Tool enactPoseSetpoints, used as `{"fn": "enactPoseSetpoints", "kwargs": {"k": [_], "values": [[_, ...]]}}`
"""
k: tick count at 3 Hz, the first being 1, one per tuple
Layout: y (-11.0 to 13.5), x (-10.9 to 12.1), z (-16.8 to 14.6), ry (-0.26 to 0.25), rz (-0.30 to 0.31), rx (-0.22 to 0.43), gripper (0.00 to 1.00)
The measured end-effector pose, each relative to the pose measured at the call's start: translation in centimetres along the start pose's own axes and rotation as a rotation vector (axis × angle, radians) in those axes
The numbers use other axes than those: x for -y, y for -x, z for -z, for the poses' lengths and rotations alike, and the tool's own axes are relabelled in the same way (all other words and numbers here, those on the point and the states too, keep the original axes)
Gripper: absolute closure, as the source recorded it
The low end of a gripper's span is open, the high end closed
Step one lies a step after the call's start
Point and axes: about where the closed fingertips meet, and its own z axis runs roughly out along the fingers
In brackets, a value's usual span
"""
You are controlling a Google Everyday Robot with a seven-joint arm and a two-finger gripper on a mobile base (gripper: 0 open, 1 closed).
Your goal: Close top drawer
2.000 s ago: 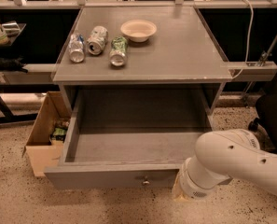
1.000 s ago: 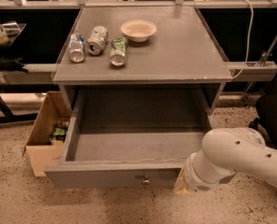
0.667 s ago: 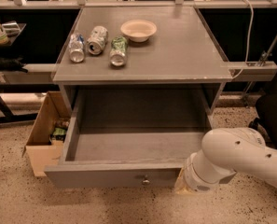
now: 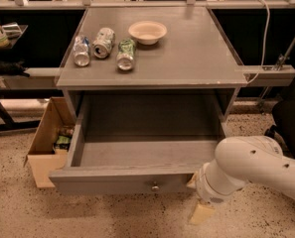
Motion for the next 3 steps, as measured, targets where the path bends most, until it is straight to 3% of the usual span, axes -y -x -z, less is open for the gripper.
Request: {"fn": "enactPoseSetpoints", "kwargs": {"k": [1,2,3], "values": [[0.0,0.0,0.0,0.000,0.001,0.000,0.00],[0.2,1.7,0.8,-0.014,0.023,0.003,0.00],[1.2,5.2,2.5,-0.044,0.056,0.005,0.20]]}}
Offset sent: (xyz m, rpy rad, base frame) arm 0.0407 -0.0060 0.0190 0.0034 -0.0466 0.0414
